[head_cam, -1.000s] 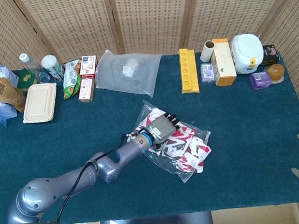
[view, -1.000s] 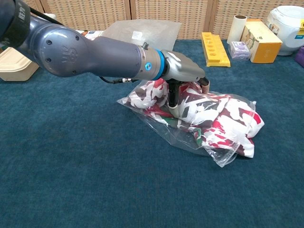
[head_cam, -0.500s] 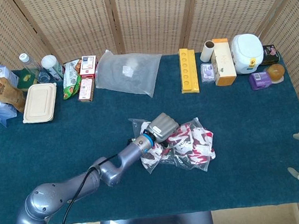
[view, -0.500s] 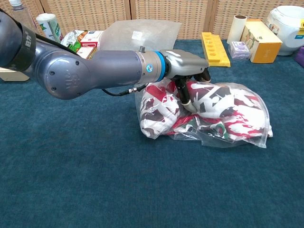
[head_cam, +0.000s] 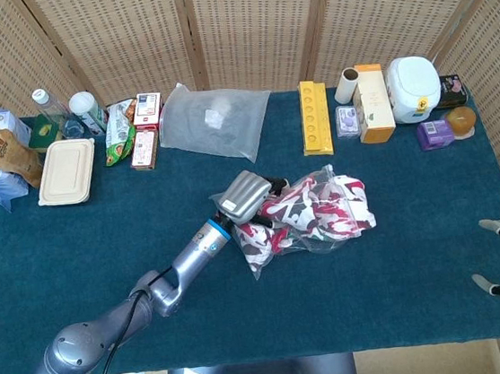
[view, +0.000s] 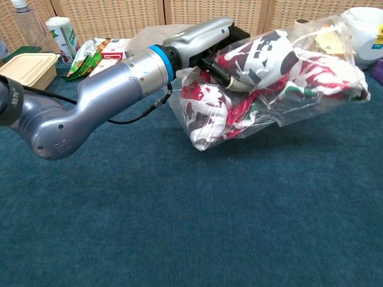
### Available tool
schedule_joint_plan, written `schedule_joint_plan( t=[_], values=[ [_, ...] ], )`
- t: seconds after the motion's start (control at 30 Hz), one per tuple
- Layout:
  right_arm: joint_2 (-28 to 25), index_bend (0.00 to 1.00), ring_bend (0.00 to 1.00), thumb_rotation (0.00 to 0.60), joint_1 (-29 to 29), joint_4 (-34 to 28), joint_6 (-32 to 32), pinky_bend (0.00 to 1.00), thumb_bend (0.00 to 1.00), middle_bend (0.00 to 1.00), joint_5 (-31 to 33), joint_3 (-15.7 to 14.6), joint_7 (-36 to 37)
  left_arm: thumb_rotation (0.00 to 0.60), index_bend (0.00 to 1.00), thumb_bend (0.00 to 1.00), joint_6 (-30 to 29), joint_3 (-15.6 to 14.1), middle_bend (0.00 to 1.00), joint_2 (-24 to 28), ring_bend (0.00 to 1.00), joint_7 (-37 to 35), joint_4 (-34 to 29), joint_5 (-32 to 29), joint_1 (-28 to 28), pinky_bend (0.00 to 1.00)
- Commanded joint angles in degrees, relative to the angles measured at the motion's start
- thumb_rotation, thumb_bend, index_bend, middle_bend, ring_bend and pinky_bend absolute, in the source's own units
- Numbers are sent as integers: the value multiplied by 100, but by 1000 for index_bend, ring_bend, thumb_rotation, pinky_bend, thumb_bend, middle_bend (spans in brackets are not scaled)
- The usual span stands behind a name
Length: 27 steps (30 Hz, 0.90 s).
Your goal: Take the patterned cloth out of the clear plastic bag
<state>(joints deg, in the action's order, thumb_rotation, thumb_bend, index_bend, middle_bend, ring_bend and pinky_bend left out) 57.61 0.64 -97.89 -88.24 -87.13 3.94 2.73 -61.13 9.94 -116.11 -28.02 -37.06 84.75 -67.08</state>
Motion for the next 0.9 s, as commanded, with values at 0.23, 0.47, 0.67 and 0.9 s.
schedule_joint_plan(
  t=[0.23,0.47,0.67,0.9],
  values=[
    [-90,260,325,588,433,5,248,245,133,325,-193,259,380,600,885,387,-1731,-512,721,-222,701,-1267,738,746,806,714],
    [-109,319,390,587,804,123,261,298,132,376,-372,538,654,600,885,388,-2289,-741,721,-138,701,-1492,876,998,1081,711],
    [19,362,429,589,1055,203,488,330,131,408,-514,512,681,600,885,387,-2528,-851,721,-59,701,-1463,930,1148,1154,710],
    [113,388,445,586,1190,74,556,343,129,427,-802,364,537,600,885,388,-2646,-838,721,-50,701,-1427,978,1178,1162,702]
  ],
)
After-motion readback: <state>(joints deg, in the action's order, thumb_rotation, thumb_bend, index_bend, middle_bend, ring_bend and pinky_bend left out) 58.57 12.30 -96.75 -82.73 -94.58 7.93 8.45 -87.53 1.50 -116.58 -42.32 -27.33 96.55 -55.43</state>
